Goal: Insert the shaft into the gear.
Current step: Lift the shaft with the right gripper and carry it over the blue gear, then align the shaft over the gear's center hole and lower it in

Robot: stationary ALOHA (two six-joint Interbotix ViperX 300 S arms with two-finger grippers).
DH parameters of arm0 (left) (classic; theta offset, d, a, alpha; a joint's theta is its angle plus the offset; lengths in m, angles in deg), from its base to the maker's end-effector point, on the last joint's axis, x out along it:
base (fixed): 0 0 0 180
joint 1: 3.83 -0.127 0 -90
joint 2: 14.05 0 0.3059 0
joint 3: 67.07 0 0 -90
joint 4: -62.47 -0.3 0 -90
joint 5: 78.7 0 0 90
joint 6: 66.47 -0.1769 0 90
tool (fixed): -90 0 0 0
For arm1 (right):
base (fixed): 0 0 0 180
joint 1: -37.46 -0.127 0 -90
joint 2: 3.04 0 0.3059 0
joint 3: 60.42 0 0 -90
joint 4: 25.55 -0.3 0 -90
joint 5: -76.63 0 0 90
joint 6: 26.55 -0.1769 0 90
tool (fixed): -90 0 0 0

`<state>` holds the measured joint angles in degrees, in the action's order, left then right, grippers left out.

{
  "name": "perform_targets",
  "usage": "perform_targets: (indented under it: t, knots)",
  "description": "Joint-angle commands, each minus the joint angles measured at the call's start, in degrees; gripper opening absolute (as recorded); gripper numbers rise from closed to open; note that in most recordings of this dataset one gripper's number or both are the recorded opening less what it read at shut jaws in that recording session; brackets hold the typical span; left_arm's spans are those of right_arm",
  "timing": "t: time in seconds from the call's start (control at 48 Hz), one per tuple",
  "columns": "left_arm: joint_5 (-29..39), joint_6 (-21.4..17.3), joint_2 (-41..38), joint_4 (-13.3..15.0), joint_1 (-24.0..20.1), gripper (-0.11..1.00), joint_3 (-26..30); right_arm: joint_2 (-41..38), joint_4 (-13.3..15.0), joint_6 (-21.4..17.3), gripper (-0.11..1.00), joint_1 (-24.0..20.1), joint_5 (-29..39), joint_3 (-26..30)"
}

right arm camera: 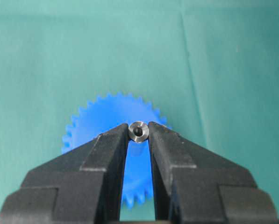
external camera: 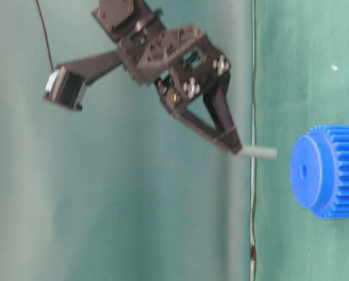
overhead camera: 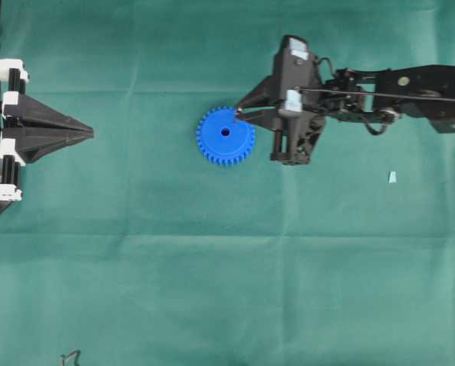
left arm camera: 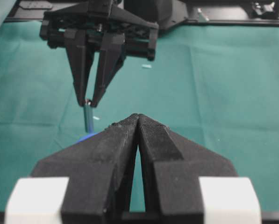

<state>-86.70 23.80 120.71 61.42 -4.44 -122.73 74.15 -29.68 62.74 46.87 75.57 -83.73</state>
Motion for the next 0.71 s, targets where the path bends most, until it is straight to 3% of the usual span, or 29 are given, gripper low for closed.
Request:
perform_targets:
  t: [0.0, 0.688]
  knots:
    - [-0.3, 0.1, -0.4, -0.2, -0.1, 0.0, 1.6, -0.4, 0.1, 0.1, 0.17, -0.2, 0.4, 3.3]
    - [-0.3, 0.1, -0.4, -0.2, -0.1, 0.0, 1.6, -2.5, 0.1, -0.6, 0.17, -1.0, 0.8, 4.0]
